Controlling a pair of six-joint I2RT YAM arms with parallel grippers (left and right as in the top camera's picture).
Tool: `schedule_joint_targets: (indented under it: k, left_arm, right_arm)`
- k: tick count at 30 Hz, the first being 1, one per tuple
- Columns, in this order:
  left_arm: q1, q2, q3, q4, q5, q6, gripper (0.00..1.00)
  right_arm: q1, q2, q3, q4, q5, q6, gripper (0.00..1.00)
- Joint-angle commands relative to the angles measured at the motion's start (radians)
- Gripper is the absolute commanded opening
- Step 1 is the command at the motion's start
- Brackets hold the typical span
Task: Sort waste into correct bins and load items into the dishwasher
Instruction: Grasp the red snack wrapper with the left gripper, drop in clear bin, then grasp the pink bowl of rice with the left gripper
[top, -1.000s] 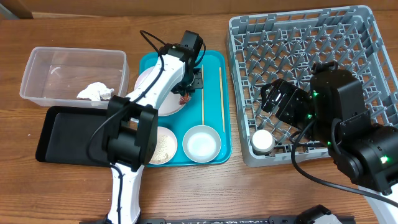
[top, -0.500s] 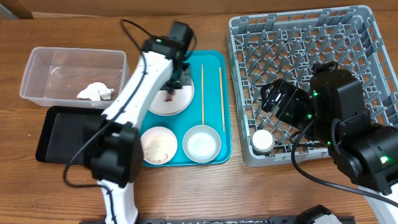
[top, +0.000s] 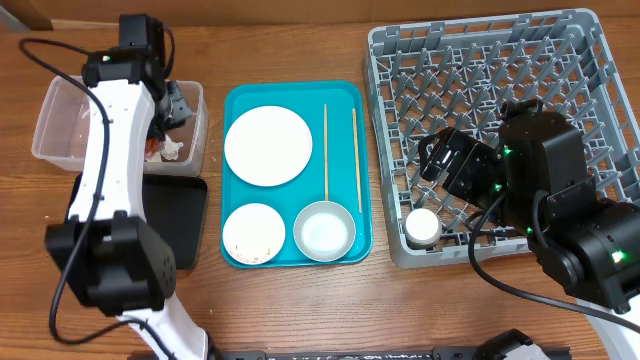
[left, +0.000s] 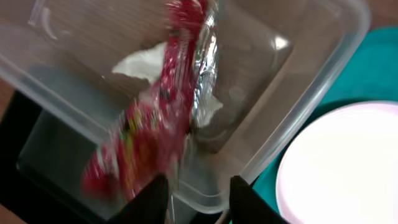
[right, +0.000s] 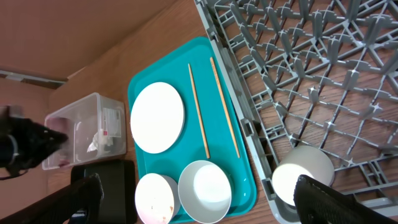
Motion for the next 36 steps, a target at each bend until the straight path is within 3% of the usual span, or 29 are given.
schedule_joint_targets:
  k: [1, 5, 9, 17, 25, 36]
  left_arm:
    - [-0.026, 0.015, 0.001, -0.021, 0.064, 0.054, 0.43]
    - [-0.062, -0.058, 0.001, -0.061, 0.083, 0.045, 0.53]
    - [-0.137, -0.14, 0.001, -0.169, 0.15, 0.02, 0.51]
    - [-0.444, -0.164, -0.047, -0.315, 0.135, -0.017, 0.5]
    - [-0.618, -0.165, -0.27, -0.254, 0.099, -0.139, 0.39]
    - [-0.64, -0.166, -0.568, -0.055, 0.206, -0.085, 0.35]
  right_arm:
    - [0.0, -0.009, 0.005, -0.008, -0.002, -0.001, 1.0]
    - [0.0, -0.009, 0.005, -0.023, -0.002, -0.004, 1.0]
    - [0.0, -0.009, 0.005, -0.023, -0.002, -0.004, 1.0]
    - [0.0, -0.009, 0.005, -0.023, -0.002, -0.004, 1.0]
    - [0.0, -0.009, 0.005, -0.025, -0.002, -0.004, 1.0]
    - [0.0, -0.008, 0.005, -0.029, -0.002, -0.004, 1.0]
